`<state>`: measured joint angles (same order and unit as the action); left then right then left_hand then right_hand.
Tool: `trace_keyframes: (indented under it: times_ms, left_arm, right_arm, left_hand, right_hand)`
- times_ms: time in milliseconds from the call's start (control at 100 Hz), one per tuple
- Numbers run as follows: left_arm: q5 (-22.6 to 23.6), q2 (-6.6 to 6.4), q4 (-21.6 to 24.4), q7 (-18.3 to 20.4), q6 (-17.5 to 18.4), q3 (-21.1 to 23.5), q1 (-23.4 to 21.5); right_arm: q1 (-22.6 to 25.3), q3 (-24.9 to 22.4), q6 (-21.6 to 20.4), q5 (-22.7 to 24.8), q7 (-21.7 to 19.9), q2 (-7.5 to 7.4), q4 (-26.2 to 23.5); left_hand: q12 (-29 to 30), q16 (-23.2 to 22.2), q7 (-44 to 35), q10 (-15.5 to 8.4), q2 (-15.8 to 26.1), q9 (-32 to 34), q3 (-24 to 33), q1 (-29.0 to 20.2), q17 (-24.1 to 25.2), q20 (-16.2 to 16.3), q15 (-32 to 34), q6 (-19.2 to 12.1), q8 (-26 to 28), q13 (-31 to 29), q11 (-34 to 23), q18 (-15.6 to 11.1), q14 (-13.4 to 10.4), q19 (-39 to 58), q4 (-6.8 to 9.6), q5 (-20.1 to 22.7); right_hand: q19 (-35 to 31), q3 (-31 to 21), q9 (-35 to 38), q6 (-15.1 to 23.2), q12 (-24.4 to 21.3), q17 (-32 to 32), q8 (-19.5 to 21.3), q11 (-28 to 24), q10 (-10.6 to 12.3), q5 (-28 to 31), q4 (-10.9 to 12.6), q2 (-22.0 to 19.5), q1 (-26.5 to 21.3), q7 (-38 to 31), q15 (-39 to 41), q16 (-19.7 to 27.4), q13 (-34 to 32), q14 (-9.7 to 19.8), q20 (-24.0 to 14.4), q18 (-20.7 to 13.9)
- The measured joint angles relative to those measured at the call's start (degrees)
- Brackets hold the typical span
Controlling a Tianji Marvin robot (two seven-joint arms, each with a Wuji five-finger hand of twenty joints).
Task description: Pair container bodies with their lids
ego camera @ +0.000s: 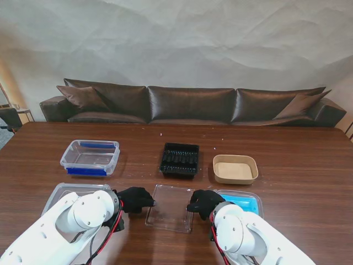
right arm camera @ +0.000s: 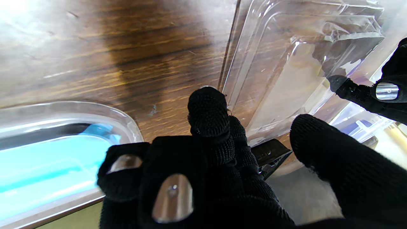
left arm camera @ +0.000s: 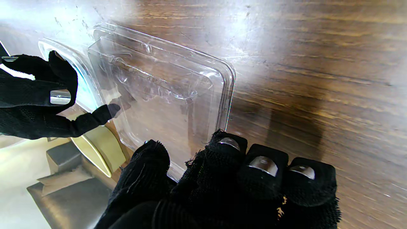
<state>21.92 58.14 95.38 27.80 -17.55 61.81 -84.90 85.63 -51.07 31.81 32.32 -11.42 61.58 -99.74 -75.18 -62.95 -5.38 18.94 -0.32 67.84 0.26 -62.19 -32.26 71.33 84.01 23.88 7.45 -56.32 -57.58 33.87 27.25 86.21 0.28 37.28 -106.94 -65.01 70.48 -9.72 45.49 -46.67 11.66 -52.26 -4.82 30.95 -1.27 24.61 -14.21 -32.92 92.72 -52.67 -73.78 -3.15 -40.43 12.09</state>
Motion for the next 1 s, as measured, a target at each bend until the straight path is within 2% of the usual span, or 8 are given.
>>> trace_keyframes:
  times_ms: [580,800,1000]
  left_arm:
    - [-2.7,0.36,-0.2,-2.1,-1.0,-0.4,-0.7]
    - [-4.4,0.93,-0.4,-3.9,-0.4,0.3,-1.6]
    - [-5.2,1.31,0.6,-5.1,0.5,1.9,-3.9]
  right_arm:
    - [-2.3,2.5,1.0,-2.9,0.3,0.15,1.5]
    - [-1.5,1.2,-0.1,-6.4,1.8,0.76,1.9]
    - [0.0,-0.3,-1.2,-8.5,3.2,1.32,1.7]
  left_hand:
    - [0.0,0.0,1.5,0.0,0.0,0.0,0.0,0.0,0.0,0.0,0.0,2.7,-0.3,0.0,0.0,0.0,0.0,0.0,0.0,0.0]
    - [0.0,0.0,1.2,0.0,0.0,0.0,0.0,0.0,0.0,0.0,0.0,4.4,-0.3,0.0,0.0,0.0,0.0,0.0,0.0,0.5]
    - [-0.1,0.0,1.1,0.0,0.0,0.0,0.0,0.0,0.1,0.0,0.0,6.2,0.0,0.0,0.0,0.1,0.0,0.0,0.0,0.7]
  right_hand:
    - [0.0,0.0,0.0,-5.6,0.0,0.1,0.1,0.0,0.1,-2.4,0.5,-0.8,0.0,-2.6,0.0,0.0,0.0,0.2,0.0,-0.4]
    - [0.0,0.0,0.0,-9.2,0.0,0.1,0.1,0.0,0.1,-2.4,0.5,-0.8,0.0,-2.8,0.0,0.0,0.0,0.2,0.0,-0.4]
    - [0.0,0.0,0.0,-9.4,0.0,0.1,0.1,0.0,0.1,-2.5,0.5,-0.8,0.0,-2.5,0.0,0.0,0.0,0.2,0.0,-0.4]
